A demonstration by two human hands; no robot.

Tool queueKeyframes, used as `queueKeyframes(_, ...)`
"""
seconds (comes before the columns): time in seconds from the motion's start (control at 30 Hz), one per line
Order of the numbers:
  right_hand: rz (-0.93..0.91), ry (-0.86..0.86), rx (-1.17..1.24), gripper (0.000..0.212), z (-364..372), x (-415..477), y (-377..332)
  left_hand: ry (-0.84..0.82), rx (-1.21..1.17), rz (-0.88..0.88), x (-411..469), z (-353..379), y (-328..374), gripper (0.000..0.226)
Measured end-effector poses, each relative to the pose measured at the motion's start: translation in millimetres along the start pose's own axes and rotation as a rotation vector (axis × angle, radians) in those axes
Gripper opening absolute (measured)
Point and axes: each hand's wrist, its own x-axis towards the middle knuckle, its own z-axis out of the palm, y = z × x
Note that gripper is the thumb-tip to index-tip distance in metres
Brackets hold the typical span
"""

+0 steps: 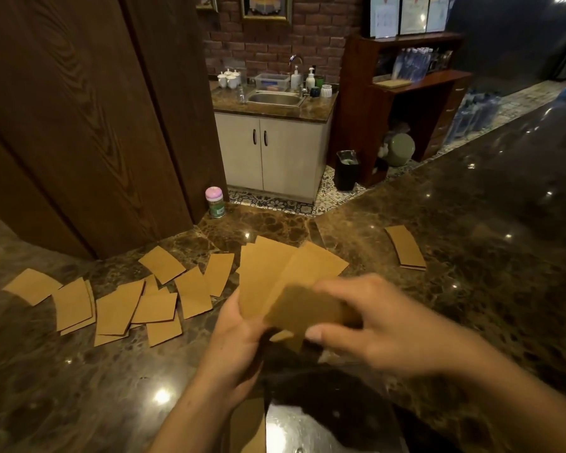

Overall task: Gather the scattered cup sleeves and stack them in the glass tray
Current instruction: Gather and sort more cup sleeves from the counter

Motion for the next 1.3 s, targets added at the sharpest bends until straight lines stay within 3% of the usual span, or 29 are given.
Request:
queueKeyframes(0.13, 0.162, 0.197, 0.099, 0.024, -37.4, 22.0, 3.9, -0.027, 0.104, 0.021, -4.3, -1.0, -1.7, 0.047)
queueKeyframes(0.27, 0.273, 0.177, 0.268, 0.017, -48.1, 32.3, 8.9, -0.007, 0.041, 0.046, -6.9, 0.6, 2.4, 0.053)
queueKeyframes(0.4, 0.258, 0.538, 0.489, 0.02, -20.9, 28.6, 11.8, 0.054, -0.129, 0.133, -5.5, 1.8, 8.6, 0.045)
queueKeyframes(0.47, 0.28, 0.619, 0.647, 0.023, -1.3, 22.8, 12.4, 0.094, -0.191, 0.183, -3.9, 6.4, 11.9, 0.042)
queueKeyframes(0.57, 0.295, 0.508, 0.772, 0.025, 21.8, 9.5, 11.4, 0.163, -0.227, 0.231, 1.6, 10.0, 14.4, 0.04)
queueKeyframes(0.67, 0.252, 0.459, 0.684, 0.024, 28.2, 0.6, 12.2, 0.167, -0.158, 0.238, 5.8, 11.0, 15.1, 0.042)
queueKeyframes(0.87, 0.204, 0.52, 1.025, 0.04, 17.1, 6.5, 15.2, 0.106, -0.015, 0.21, 7.0, 15.3, 5.3, 0.046)
queueKeyframes(1.13, 0.288, 0.617, 1.129, 0.034, 35.6, 16.1, 12.9, 0.052, -0.086, 0.098, 2.4, 26.3, 5.5, 0.022)
queueKeyframes(1.3, 0.28, 0.665, 1.237, 0.037, 20.0, 5.1, 18.0, 0.085, -0.093, 0.155, 3.9, 18.3, 8.4, 0.028)
